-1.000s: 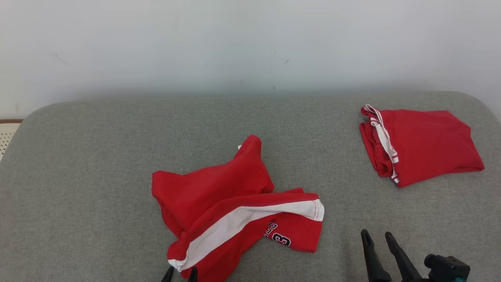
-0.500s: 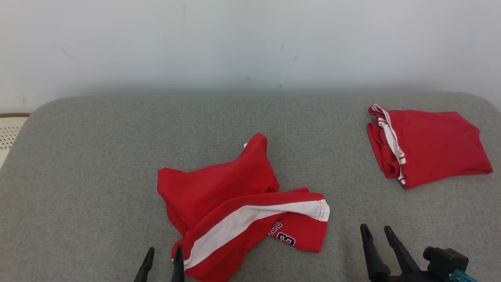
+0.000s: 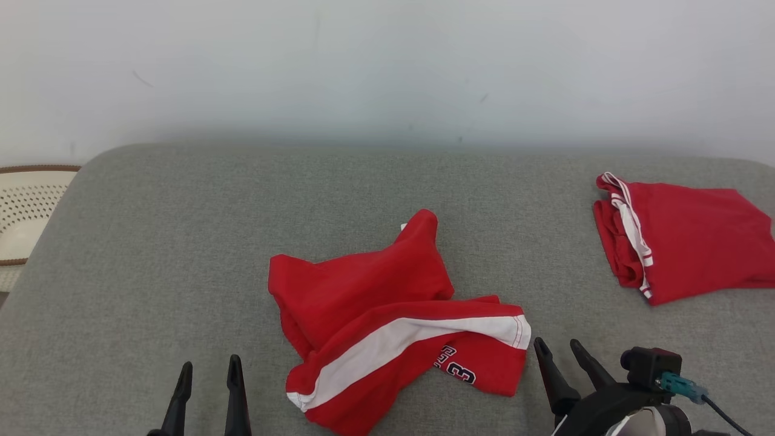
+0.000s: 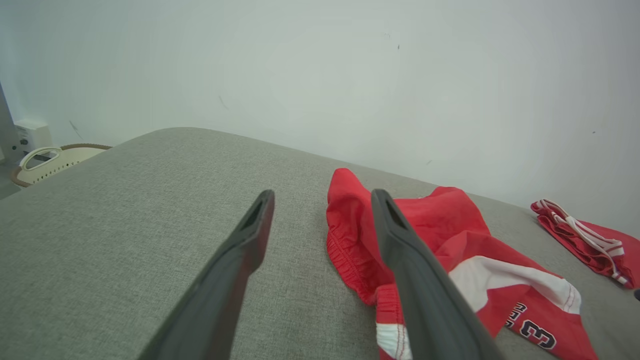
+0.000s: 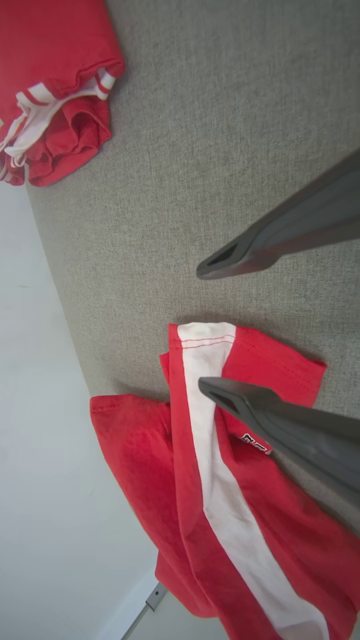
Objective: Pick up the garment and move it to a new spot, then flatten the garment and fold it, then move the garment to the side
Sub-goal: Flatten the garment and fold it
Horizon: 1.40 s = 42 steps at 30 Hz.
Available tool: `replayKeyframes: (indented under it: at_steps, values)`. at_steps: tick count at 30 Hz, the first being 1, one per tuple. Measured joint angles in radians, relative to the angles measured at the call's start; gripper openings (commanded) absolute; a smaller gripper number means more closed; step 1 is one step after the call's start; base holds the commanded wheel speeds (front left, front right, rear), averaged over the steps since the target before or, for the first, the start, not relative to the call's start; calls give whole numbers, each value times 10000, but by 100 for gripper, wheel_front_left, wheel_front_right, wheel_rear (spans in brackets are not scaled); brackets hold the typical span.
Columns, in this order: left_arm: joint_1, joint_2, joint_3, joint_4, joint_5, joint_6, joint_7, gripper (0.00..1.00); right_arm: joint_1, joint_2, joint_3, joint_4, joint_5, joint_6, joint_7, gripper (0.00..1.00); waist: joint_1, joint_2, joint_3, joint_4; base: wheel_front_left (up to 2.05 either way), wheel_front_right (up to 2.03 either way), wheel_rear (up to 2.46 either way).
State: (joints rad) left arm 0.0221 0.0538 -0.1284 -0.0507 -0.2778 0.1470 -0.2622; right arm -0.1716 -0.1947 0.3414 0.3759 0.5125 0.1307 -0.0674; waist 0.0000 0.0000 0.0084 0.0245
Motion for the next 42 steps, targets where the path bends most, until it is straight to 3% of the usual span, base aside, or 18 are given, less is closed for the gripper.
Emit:
replayKeyframes:
  at_steps: [14, 16, 17, 18, 24, 30, 42]
  values:
    - [-14, -25, 38, 29, -36, -92, 2, 100, -1829, -481, 1026, 2719, 734, 0, 332, 100, 0, 0, 187, 868, 0, 0, 0]
    - [-14, -25, 27, 40, -56, -84, 0, 100, -1932, -499, 1181, 2920, 871, 0, 234, 72, 0, 1, 198, 964, 0, 0, 0]
    - [-13, -25, 27, 46, -71, -71, 0, 100, -1986, -512, 1252, 3018, 926, 0, 207, 20, 0, 0, 198, 998, 0, 0, 0]
    - [-12, -25, 23, 54, -81, -50, 0, 100, -2056, -523, 1335, 3129, 1011, 0, 138, 0, 0, 1, 189, 1019, 0, 0, 0]
    - [49, -27, 35, 107, -184, -31, 0, 100, -2178, -665, 1774, 3369, 1244, 0, -470, 0, 0, 1, 51, 963, 0, 0, 0]
    - [183, -31, 69, 169, -211, -31, 0, 100, -2055, -951, 2322, 2598, 1586, 0, -861, 0, 0, 0, -91, 791, 0, 0, 0]
    - [397, -33, 115, 370, -368, -12, 2, 100, -171, -2291, 2579, -940, 1820, 0, -700, 0, 0, 0, -257, -25, 0, 0, 0]
